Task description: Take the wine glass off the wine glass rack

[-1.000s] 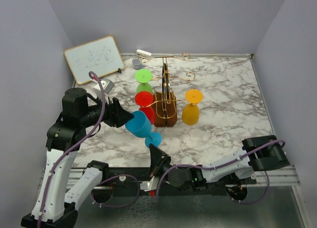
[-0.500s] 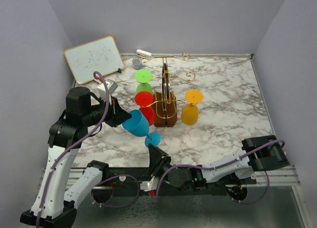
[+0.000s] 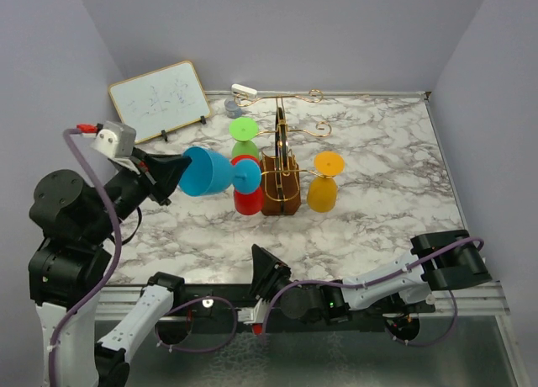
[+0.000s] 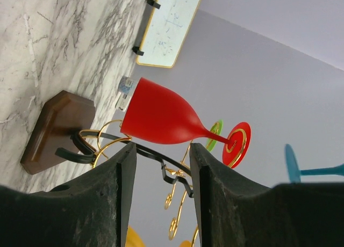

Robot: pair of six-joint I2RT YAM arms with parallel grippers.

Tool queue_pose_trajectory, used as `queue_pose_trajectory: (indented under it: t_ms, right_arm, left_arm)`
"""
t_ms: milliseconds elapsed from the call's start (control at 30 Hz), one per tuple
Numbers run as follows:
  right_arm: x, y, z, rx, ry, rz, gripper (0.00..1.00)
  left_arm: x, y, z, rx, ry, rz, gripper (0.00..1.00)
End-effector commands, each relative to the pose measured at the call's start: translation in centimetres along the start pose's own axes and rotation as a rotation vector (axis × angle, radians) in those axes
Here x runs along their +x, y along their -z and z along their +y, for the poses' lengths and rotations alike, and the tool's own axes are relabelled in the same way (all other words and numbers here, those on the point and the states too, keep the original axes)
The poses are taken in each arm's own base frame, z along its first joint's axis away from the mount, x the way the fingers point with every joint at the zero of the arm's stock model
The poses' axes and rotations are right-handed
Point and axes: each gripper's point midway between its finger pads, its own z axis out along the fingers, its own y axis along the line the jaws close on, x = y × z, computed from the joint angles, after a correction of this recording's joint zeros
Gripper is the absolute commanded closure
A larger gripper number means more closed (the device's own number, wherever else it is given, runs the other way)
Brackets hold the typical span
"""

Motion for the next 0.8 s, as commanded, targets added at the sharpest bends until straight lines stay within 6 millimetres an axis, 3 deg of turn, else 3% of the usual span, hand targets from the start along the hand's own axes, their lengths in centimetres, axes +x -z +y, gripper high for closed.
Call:
queue_pose_trajectory:
  t_ms: [0, 133, 300, 400, 567, 700, 767]
  right_arm:
    - [0.1, 0.1, -0.4, -0.006, -0.031, 0.005, 0.55]
    - [0.1, 0.1, -0.5, -0.007, -0.039, 0.007, 0.55]
    - [0.0, -0.1, -0.7, -0.012, -0.077, 0.016, 0.55]
    - [0.1, -0.1, -0.5, -0.027, -0.103, 0.023, 0.55]
    - [0.0, -0.1, 0.0, -0.053, -0.114, 0.026, 0.55]
    - [0.2, -0.1, -0.2, -0.057, -0.144, 0.04, 0.56]
    - [0.4, 0.0, 0.0, -0.064, -0.168, 0.051, 0.56]
  left_arm:
    - [-6.1, 1.4, -0.1, -0.068, 0.0, -0.229, 1.0]
    - [-8.0, 1.1, 1.9, -0.176, 0.007, -0.285, 1.0]
    - [-6.3, -2.9, 9.1, -0.476, 0.025, -0.17, 1.0]
    - [-4.9, -4.1, 13.9, -0.702, 0.025, -0.122, 1.0]
    - [-1.1, -6.5, 20.2, -0.958, 0.001, 0.008, 1.0]
    - [3.6, -8.4, 25.7, -1.012, 0.076, 0.145, 1.0]
    - [6.2, -7.9, 29.2, -1.042, 0.156, 0.183, 1.0]
